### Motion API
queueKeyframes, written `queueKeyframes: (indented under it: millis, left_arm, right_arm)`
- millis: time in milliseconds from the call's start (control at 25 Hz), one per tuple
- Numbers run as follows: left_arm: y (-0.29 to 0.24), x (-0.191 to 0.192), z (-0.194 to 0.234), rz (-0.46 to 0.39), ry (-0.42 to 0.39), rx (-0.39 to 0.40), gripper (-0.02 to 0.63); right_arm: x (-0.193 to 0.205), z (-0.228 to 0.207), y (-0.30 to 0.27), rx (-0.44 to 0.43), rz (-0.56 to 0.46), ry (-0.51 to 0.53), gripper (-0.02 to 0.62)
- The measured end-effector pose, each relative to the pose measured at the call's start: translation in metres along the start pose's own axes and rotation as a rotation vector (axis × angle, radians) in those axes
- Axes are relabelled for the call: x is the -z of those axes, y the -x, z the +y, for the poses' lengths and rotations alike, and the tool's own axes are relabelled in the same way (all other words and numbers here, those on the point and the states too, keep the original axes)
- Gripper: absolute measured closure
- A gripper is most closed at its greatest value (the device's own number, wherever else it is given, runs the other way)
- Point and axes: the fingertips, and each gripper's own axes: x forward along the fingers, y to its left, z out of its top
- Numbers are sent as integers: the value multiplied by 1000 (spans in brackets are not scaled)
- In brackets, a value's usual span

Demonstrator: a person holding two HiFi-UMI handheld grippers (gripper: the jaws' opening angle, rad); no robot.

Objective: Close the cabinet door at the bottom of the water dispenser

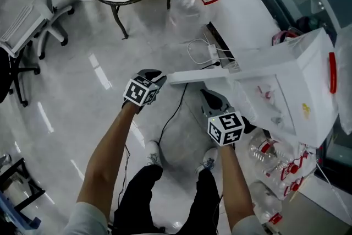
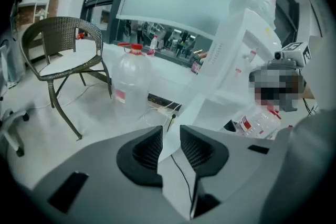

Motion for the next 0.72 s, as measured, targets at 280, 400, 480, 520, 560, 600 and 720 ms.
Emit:
queueKeyframes:
  millis: [280,400,480,520,560,600,720]
  left_arm:
    - [-49,20,1,43,92,77,482]
    - [-57,28,1,66,121,58,476]
    - [-59,31,1,45,151,39,476]
    - [-59,32,0,33,164,34,478]
    - [-59,34,-2,25,173,32,484]
    - [-59,35,-5,19,181,33,485]
    - [-55,45,-15,16,218,41,485]
  right_arm:
    - [56,-20,-23,-43,82,-38,572]
    - [67,-22,-19,-56,78,-81,572]
    - [74,-24,-14,-46,84,-91,572]
    - [77,-25,-10,-37,85,-91,572]
    - [80,-27,-6,-27,83,-93,572]
    - [82,-29,-2,-15,77,-99,572]
    - [90,-34,11,27,58,-135,572]
